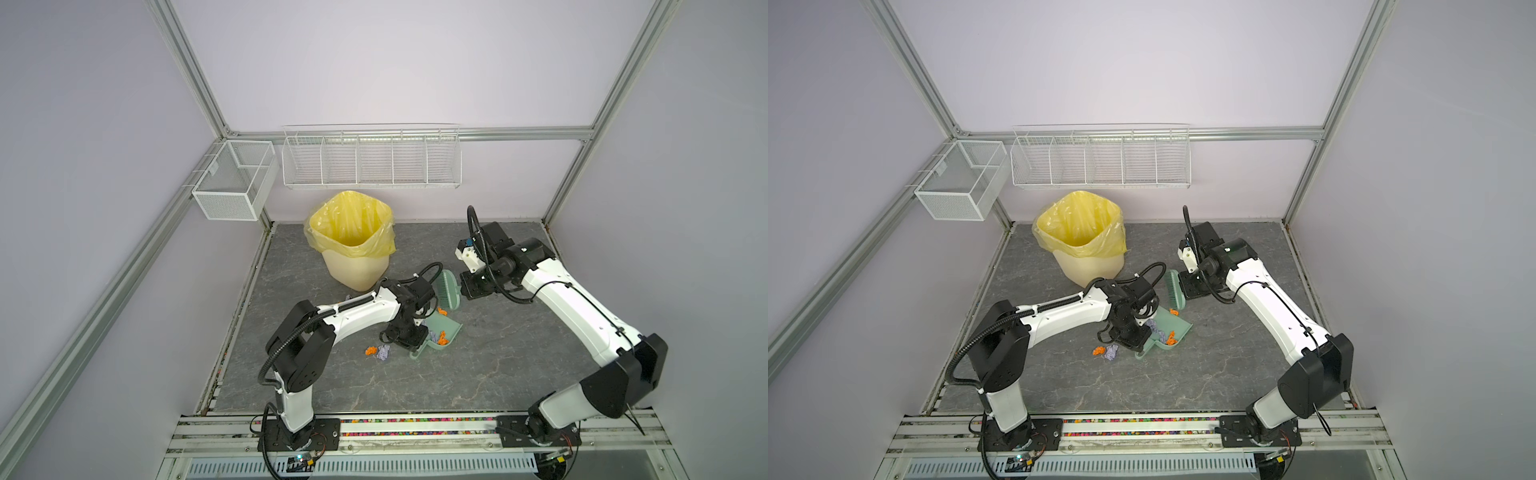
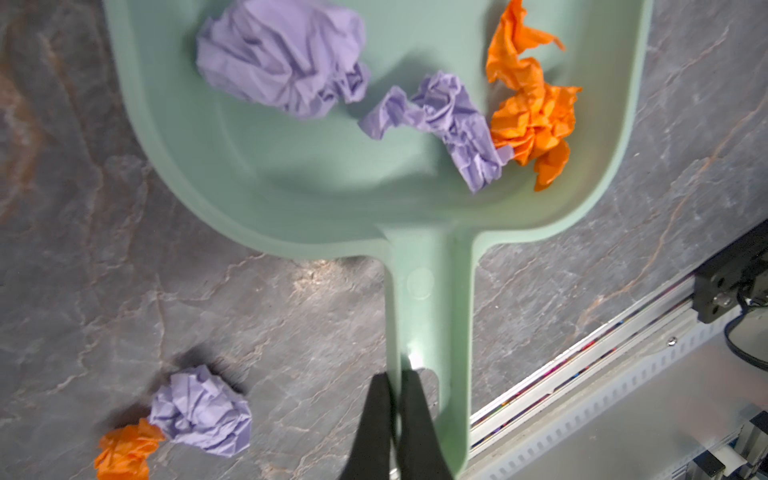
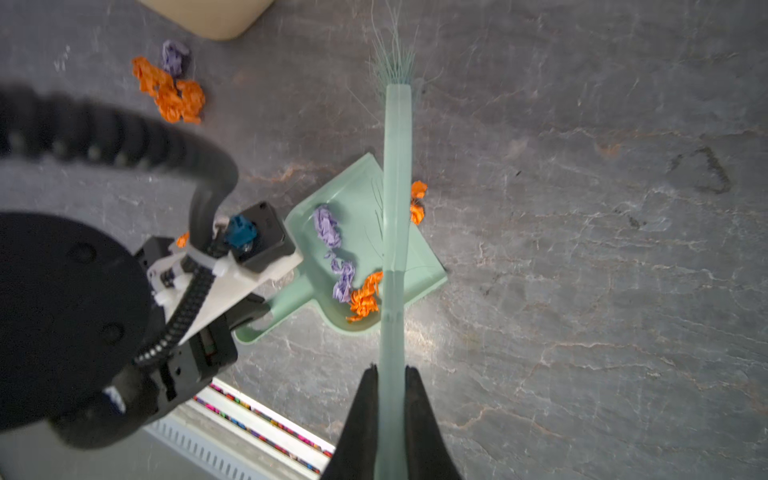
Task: Sweep away the paper scraps from the table
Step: 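Sweep scraps into the green dustpan with the right gripper's brush, then draw the brush back from the dustpan with the right gripper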
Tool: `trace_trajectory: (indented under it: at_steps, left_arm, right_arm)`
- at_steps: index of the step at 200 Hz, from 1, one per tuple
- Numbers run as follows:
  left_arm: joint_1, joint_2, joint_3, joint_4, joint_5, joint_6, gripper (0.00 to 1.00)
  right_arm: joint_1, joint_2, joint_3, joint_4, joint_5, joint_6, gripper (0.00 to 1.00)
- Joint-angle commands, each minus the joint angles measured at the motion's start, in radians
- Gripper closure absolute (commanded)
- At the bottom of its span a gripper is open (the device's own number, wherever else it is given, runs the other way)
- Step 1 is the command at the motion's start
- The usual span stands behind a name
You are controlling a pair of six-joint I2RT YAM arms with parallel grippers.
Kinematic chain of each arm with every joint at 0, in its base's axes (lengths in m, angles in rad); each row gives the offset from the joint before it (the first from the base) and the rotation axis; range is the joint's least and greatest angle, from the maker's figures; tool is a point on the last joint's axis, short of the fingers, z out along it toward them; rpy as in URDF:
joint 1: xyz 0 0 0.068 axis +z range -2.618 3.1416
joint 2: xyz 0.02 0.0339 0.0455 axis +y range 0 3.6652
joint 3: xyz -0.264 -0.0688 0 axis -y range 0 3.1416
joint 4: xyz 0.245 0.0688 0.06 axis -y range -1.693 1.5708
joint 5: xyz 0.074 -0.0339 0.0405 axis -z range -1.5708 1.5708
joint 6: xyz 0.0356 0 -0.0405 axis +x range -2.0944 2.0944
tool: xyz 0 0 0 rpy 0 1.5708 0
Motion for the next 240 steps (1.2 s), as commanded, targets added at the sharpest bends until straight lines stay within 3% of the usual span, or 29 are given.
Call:
trace_trajectory:
  at_steps: [1, 48, 101, 147, 205, 240]
  left_arm:
    - [0.005, -0.007, 0.011, -0.011, 0.011, -0.008, 1.00]
    - [0.014, -0.009, 0.021, -0.020, -0.007, -0.006, 1.00]
    - [0.016, 0.010, 0.033, -0.002, 0.009, -0.016, 1.00]
    - [0.019, 0.022, 0.055, -0.010, 0.008, -0.005, 1.00]
    - [0.022, 0.038, 0.063, -0.008, 0.002, -0.001, 1.00]
    - [0.021, 0.042, 0.072, -0.014, -0.006, 0.009, 1.00]
  right_arm:
    - [-0.019, 0.020, 0.035, 0.100, 0.004, 0.041, 0.93]
    - [-0.039, 0.108, 0.054, 0.109, 0.054, 0.039, 0.93]
    - [-0.037, 0.108, 0.005, 0.095, 0.036, 0.044, 0.93]
    - [-0.031, 0.043, -0.102, 0.098, 0.030, 0.066, 0.93]
    - [0.034, -0.076, -0.172, 0.084, -0.075, 0.104, 0.93]
    - [0.043, -0.190, -0.201, 0.085, -0.025, 0.125, 0.93]
